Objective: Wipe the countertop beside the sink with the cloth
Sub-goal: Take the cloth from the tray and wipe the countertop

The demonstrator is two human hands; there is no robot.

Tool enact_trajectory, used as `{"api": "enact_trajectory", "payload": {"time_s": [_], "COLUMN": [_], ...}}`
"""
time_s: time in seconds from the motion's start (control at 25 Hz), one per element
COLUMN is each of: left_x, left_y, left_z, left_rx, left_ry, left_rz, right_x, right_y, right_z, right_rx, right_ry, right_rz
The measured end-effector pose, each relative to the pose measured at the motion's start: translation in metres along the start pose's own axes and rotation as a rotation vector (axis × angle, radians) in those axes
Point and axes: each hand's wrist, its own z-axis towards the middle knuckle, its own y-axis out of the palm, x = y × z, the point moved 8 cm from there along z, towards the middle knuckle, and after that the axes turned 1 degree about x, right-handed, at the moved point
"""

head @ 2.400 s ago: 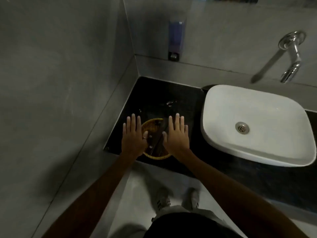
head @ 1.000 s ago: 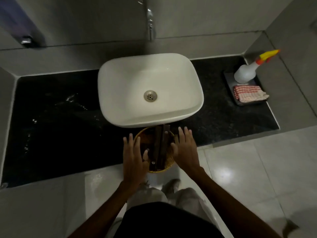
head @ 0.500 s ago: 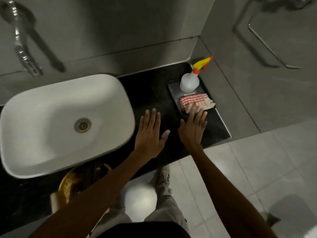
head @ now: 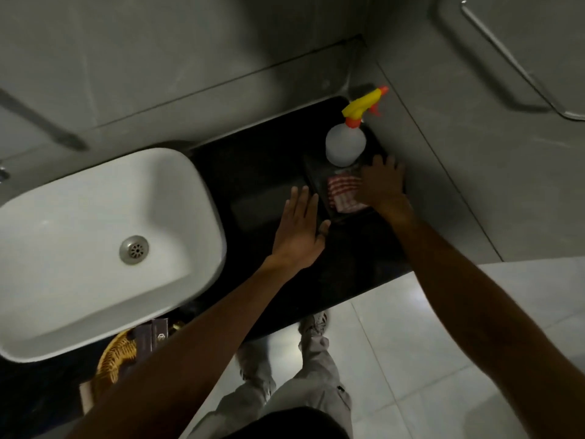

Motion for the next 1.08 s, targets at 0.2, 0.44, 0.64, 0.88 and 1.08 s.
{"api": "enact_trajectory", "payload": {"time_s": [0.2, 0.44, 0.64, 0.88, 1.08], "left_x": [-0.04, -0.158, -0.337, -0.5, -0.565], "left_y": [-0.054, -0.166, -0.254, -0.239, -0.116], "left_z": [-0.035, -0.156, -0.302, -0.435, -0.499], "left_rx": [0.0, 0.139, 0.168, 0.201, -0.095], "left_ry": [-0.217, -0.209, -0.202, -0.387, -0.57], "left_rz": [-0.65, -1.283, -1.515, -1.215, -1.032], "right_x": [-0.052, -0.241, -0.477, -0.646, -0.654], "right_y": [-0.062, -0.14, -0.148, -0.056, 0.114], "right_z": [-0.081, -0.228, -0.341, -0.405, -0.447], "right_rx": [0.145, 0.259, 0.157, -0.027, -0.362], "right_ry": [-0.284, -0.319, -0.43, -0.349, 0.294], "right_rz": [0.237, 1.066, 1.259, 1.217, 1.422]}}
